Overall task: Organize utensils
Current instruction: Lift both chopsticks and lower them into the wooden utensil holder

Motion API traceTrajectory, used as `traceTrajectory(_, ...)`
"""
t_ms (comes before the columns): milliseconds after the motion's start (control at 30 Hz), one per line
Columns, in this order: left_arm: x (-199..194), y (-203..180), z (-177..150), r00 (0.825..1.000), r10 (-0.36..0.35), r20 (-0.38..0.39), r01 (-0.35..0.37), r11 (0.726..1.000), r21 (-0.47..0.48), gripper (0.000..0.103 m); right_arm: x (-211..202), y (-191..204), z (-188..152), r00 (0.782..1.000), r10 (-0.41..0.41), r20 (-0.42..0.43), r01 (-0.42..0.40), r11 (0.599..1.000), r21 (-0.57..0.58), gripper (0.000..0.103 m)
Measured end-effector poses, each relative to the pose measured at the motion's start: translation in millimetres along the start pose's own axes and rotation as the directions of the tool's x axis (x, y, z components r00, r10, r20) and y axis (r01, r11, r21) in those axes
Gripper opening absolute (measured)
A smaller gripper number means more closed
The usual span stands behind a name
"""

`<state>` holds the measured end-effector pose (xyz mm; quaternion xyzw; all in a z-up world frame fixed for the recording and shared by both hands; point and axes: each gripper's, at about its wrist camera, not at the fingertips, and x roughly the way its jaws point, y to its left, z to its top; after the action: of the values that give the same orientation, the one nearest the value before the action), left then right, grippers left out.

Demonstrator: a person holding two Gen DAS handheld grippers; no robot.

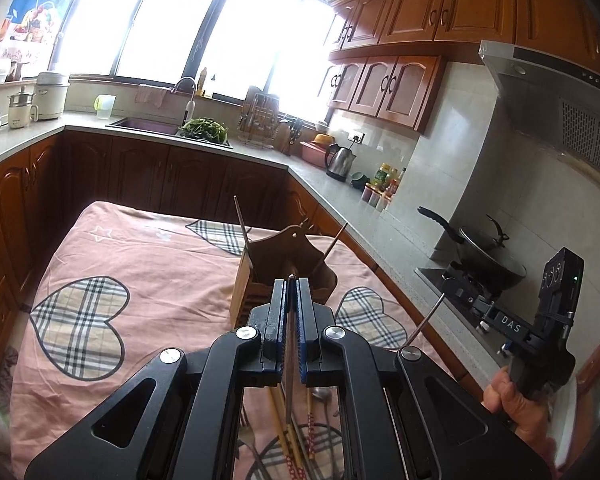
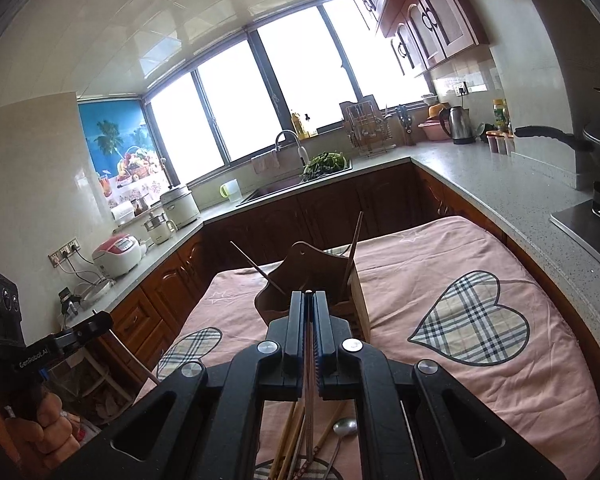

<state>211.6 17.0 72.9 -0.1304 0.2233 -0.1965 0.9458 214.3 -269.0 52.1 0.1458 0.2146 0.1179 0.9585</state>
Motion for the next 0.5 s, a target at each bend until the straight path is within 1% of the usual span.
traceTrajectory(267, 15.2, -5.7, 31.8, 0.998, -0.008, 0.059, 0.007, 1.0, 0.015, 0.003, 8.9, 0.6, 31.1, 0.997, 0.006, 0.077, -0.005, 1.0, -0.014, 0.004)
traceTrajectory(500, 31.8, -4.6, 64.5, 0.993, -0.011, 0.119, 0.009, 1.0, 0.018, 0.003, 18.9, 0.1, 67.1, 0.986, 0.002, 0.168, 0.002, 1.0, -0.02, 0.004)
